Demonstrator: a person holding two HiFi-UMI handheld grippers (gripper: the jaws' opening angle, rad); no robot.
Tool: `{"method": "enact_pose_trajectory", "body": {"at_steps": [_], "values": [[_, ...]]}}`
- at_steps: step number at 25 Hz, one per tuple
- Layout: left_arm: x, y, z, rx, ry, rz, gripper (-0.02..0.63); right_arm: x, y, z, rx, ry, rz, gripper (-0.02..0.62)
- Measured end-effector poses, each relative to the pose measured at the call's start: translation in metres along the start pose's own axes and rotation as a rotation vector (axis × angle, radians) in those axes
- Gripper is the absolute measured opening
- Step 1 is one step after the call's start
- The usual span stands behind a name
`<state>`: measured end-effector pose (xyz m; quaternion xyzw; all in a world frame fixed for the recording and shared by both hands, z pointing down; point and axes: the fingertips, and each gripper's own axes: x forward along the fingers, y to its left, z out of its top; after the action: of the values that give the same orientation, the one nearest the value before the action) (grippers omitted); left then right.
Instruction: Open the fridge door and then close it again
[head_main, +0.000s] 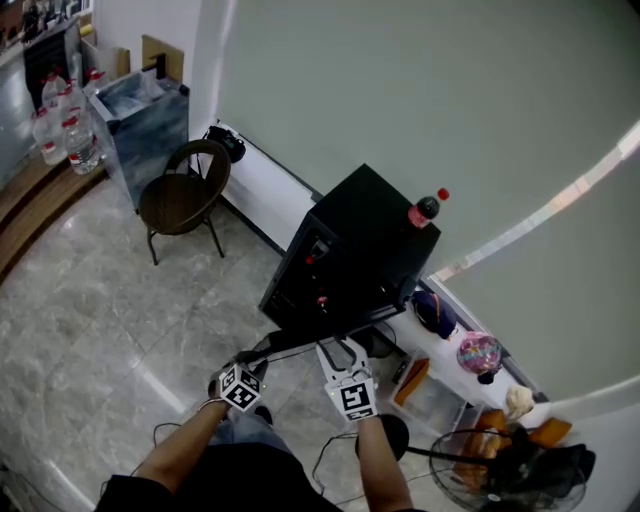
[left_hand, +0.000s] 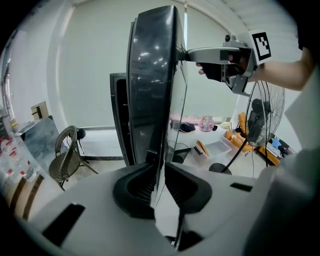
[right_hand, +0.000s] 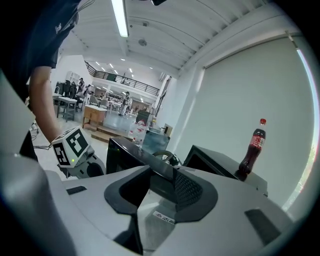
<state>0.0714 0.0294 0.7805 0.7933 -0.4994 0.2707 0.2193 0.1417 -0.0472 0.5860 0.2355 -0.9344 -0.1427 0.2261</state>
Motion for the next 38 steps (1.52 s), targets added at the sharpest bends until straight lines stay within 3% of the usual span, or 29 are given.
{"method": "enact_pose_trajectory", "body": {"at_steps": [12, 24, 38], "values": [[-0.006, -0.037, -0.010, -0.065, 0.009, 0.122, 0.052, -0.025, 0.006, -0.006, -0.039, -0.057, 0.141, 0.135], [-0.012, -0.097, -0.021, -0.181, -0.003, 0.239, 0.052, -0.062, 0.014, -0.019, -0.140, -0.127, 0.345, 0.140], [-0.012, -0.154, -0.023, -0.249, -0.001, 0.300, 0.049, -0.099, 0.014, -0.032, -0.164, -0.165, 0.460, 0.143]]}}
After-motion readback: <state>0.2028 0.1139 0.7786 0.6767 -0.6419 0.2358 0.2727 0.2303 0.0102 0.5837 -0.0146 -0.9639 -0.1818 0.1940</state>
